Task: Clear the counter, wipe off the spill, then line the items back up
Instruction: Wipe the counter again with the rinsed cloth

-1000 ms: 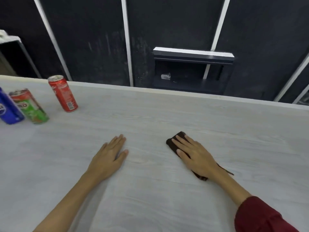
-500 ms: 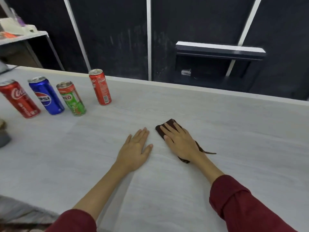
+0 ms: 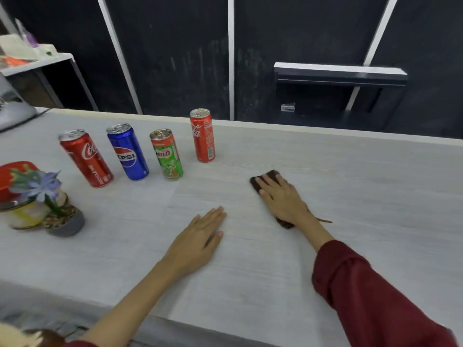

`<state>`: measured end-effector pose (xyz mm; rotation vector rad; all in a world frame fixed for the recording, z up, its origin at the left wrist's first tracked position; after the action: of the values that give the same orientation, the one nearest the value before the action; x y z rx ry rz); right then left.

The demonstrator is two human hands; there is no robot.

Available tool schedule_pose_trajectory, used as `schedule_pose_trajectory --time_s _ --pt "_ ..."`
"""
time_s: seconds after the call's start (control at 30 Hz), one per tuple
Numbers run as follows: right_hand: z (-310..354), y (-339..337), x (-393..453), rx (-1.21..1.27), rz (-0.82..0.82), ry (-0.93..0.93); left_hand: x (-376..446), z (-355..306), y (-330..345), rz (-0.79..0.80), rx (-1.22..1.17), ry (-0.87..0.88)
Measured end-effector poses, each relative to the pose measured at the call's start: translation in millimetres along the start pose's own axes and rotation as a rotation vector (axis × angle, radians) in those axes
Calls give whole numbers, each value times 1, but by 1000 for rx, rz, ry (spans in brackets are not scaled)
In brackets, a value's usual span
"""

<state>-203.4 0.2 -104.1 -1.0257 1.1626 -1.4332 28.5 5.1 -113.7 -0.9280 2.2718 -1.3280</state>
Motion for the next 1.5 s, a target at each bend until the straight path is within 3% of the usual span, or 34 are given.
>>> schedule_pose_trajectory --time_s 0.13,0.3,0.43,0.53,0.7,0.8,1.0,1.13,1.37,1.5 --pt "53 14 -53 8 -35 -141 2 0 3 -84 25 -6" --pt "17 6 -123 37 -37 -58 1 0 3 -89 36 6" --pt "-6 1 -88 -31 -91 130 1 -2 3 -82 36 6" --pt "25 8 -53 -40 -67 196 2 -2 3 -90 33 -7" --pt "85 22 -75 -21 -44 82 2 -1 3 -96 26 -23" --pt "67 14 -110 -52 16 -1 0 -2 1 -70 22 -12" --pt "24 5 -102 -59 -22 140 -19 9 -5 -36 16 -16" --pt "76 18 -72 -43 -66 128 -39 28 -17 -28 29 -36" --pt "182 40 -60 8 1 54 -77 92 -57 -40 43 -130" --pt "239 47 -58 -35 -35 145 -97 129 -81 -52 11 -138"
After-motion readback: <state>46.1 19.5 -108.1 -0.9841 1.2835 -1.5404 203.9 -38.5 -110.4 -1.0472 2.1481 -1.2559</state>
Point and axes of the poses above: each hand's wrist, its own x-axis towards the middle knuckle, its own y-axis out of the palm, z = x × y, the point moved 4 cm from there along x, towards the middle knuckle, and after that the axes turned 5 degrees about -x, right-handed, at the moved point
